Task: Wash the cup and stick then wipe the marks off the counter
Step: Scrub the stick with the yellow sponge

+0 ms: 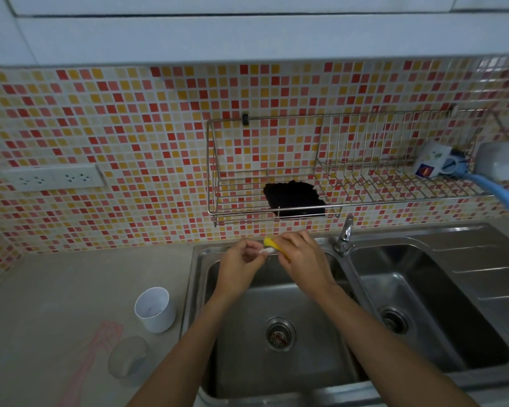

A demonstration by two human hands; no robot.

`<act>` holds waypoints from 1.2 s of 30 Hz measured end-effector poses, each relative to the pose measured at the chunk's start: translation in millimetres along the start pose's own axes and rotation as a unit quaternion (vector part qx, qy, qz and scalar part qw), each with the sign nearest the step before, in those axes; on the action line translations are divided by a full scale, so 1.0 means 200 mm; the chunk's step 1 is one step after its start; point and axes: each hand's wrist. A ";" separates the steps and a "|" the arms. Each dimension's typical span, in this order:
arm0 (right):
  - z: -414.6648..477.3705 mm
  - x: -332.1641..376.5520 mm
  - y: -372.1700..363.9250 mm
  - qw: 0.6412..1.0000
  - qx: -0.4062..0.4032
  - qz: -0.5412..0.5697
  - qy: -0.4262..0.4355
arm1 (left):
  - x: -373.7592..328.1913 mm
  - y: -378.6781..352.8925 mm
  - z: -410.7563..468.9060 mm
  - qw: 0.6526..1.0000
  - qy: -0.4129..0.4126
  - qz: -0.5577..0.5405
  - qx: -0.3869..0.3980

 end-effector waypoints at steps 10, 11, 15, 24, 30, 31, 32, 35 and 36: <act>-0.04 0.15 -0.01 0.976 -0.018 0.116 -0.183 | 0.01 0.00 0.03 0.999 0.025 -0.026 -0.030; -0.05 0.20 -0.02 0.980 -0.013 0.120 -0.156 | 0.00 0.00 0.03 0.998 0.031 -0.042 -0.028; -0.03 0.16 -0.02 0.977 -0.029 0.119 -0.173 | -0.01 0.00 0.03 0.993 0.065 -0.092 -0.033; -0.03 0.17 -0.01 0.983 -0.030 0.103 -0.149 | -0.01 0.01 0.01 0.993 0.040 -0.105 -0.026; -0.02 0.09 -0.02 0.998 0.004 0.020 -0.065 | 0.01 0.04 -0.01 1.000 -0.018 0.006 -0.010; -0.02 0.07 -0.01 0.999 0.010 0.009 -0.053 | 0.01 0.05 -0.02 0.997 -0.054 0.054 0.001; -0.03 0.06 -0.01 0.999 0.015 0.000 -0.046 | 0.01 0.06 -0.02 0.991 -0.090 0.103 0.011; -0.03 0.04 0.00 0.999 0.025 0.001 -0.033 | 0.01 0.06 -0.02 0.960 -0.173 0.219 0.023; -0.03 0.04 0.00 0.999 0.024 0.009 -0.032 | 0.01 0.06 -0.01 0.959 -0.172 0.226 0.020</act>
Point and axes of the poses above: each hand's wrist, its own z-axis towards the middle knuckle, its own y-axis out of the back of the hand, x = y × z, and after that the axes turned 2 degrees about y, right-handed
